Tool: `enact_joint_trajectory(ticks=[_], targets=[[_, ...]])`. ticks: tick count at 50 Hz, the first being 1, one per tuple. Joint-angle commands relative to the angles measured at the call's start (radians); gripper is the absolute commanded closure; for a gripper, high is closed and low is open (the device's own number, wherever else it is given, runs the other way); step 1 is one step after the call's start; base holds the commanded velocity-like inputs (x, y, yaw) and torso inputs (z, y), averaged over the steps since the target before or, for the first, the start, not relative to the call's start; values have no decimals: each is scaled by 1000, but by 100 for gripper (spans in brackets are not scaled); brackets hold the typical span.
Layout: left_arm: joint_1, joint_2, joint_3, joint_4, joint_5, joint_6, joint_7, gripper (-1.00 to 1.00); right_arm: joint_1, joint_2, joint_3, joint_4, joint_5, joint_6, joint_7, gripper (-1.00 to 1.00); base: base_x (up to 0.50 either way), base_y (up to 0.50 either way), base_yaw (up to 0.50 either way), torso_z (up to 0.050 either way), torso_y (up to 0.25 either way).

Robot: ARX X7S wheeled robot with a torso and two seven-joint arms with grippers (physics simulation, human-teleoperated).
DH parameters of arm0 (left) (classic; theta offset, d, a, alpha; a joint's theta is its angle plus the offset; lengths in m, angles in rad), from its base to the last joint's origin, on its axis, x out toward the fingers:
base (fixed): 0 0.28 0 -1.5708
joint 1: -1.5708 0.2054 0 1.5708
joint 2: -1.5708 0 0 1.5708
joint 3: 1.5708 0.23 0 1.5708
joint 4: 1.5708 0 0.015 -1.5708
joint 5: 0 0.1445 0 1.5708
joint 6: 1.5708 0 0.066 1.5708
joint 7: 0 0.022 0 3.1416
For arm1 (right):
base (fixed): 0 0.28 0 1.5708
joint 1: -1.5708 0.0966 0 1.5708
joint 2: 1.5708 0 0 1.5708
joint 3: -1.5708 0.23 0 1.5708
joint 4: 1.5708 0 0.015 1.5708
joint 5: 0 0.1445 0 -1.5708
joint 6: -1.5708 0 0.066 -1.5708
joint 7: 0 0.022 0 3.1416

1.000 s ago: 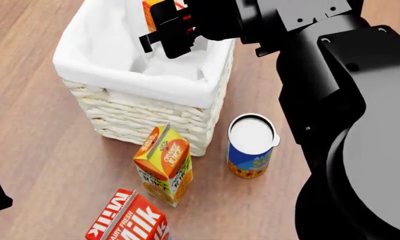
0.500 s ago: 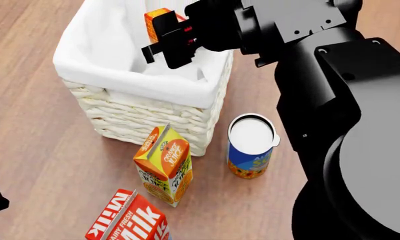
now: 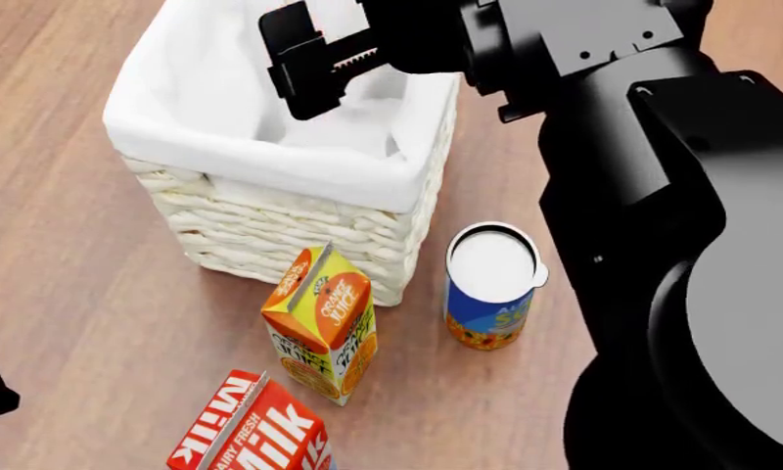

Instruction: Pick up the butter and put it in the basket.

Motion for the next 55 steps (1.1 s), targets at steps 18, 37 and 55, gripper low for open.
enact_joint_trajectory(ticks=[18, 37, 55], targets=[[6, -9, 9, 5, 10, 15, 3, -100, 2, 1, 331, 1, -390, -410, 76, -100, 0, 0, 0, 0, 0], [24, -29, -11, 50, -10, 24, -4, -100, -88, 55, 667, -12, -788, -818, 156, -100, 0, 0, 0, 0, 0], [31, -42, -24, 68, -14, 41, -1, -100, -308, 445, 680, -907, -716, -433, 462, -100, 0, 0, 0, 0, 0]])
